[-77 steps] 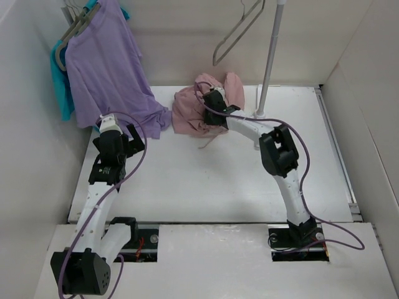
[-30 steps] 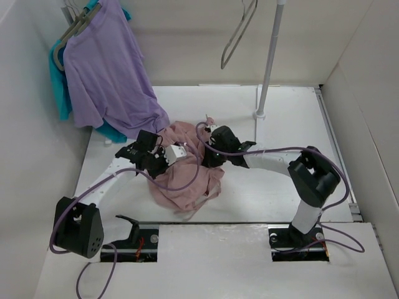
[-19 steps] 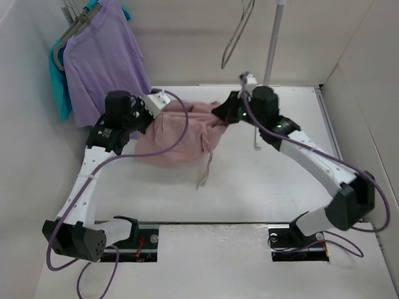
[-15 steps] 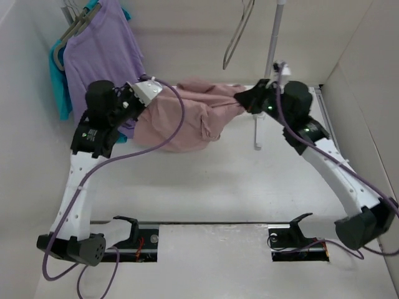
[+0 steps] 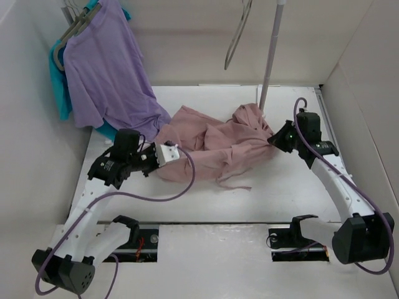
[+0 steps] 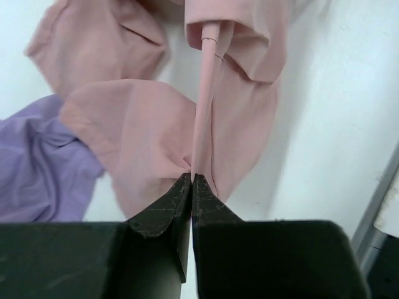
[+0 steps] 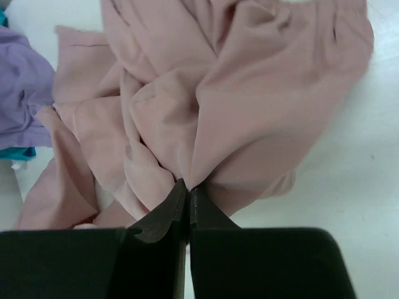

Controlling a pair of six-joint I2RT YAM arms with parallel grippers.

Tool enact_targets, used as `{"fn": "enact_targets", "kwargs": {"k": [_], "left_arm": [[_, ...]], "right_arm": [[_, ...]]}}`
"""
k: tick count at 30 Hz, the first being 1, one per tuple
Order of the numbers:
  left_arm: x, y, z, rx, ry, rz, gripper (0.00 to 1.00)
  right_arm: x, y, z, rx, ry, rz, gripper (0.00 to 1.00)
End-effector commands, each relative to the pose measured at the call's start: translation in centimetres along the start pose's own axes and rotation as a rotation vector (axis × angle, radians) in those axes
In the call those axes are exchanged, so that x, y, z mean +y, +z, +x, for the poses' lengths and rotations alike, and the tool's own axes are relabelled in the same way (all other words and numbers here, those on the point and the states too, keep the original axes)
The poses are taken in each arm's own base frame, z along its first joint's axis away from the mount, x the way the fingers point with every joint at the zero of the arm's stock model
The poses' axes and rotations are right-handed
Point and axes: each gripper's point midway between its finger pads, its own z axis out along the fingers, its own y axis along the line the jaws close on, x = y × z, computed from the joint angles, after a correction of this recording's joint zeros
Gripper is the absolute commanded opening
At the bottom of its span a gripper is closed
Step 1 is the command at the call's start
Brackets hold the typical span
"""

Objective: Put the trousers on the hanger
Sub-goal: Flatten out the trousers at the center of the board.

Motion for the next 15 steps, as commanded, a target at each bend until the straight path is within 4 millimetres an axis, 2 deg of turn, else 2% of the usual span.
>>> {"fn": "enact_targets", "kwargs": {"k": [1, 3, 4, 6, 8, 12, 14, 15], "left_arm": [[-2.2, -1.6, 4.2, 0.143, 0.052, -0.011, 0.0], [-1.8, -1.0, 4.9, 0.168, 0.016, -0.048, 0.0], [-1.5, -0.9, 5.2, 0.175, -0.003, -0.07, 0.0], [-0.8, -0.2, 5.5, 0.189, -0.061, -0.102, 0.0], [-0.3, 0.1, 5.1, 0.17, -0.099, -0.124, 0.0], [1.7, 0.9, 4.3, 0.145, -0.169, -0.21, 0.0], [3.9, 1.0, 3.8, 0.138, -0.205, -0.286, 0.0], [4.7, 1.0, 3.3, 0.124, -0.236, -0.305, 0.0]], "right_arm": [[-5.7, -2.1, -3.9, -0.21, 0.051, 0.256, 0.0], [-5.8, -2.3, -3.8, -0.208, 0.051, 0.258, 0.02], [-6.4, -2.3, -2.9, -0.178, 0.051, 0.28, 0.02], [-6.7, -2.4, -2.4, -0.162, 0.061, 0.292, 0.0], [-6.1, -3.2, -3.3, -0.182, 0.061, 0.289, 0.0], [-4.7, -6.3, -6.0, -0.31, 0.016, 0.285, 0.0], [-4.4, -7.1, -7.3, -0.351, -0.001, 0.293, 0.0], [-3.0, -7.9, -9.0, -0.389, -0.018, 0.267, 0.0]]}}
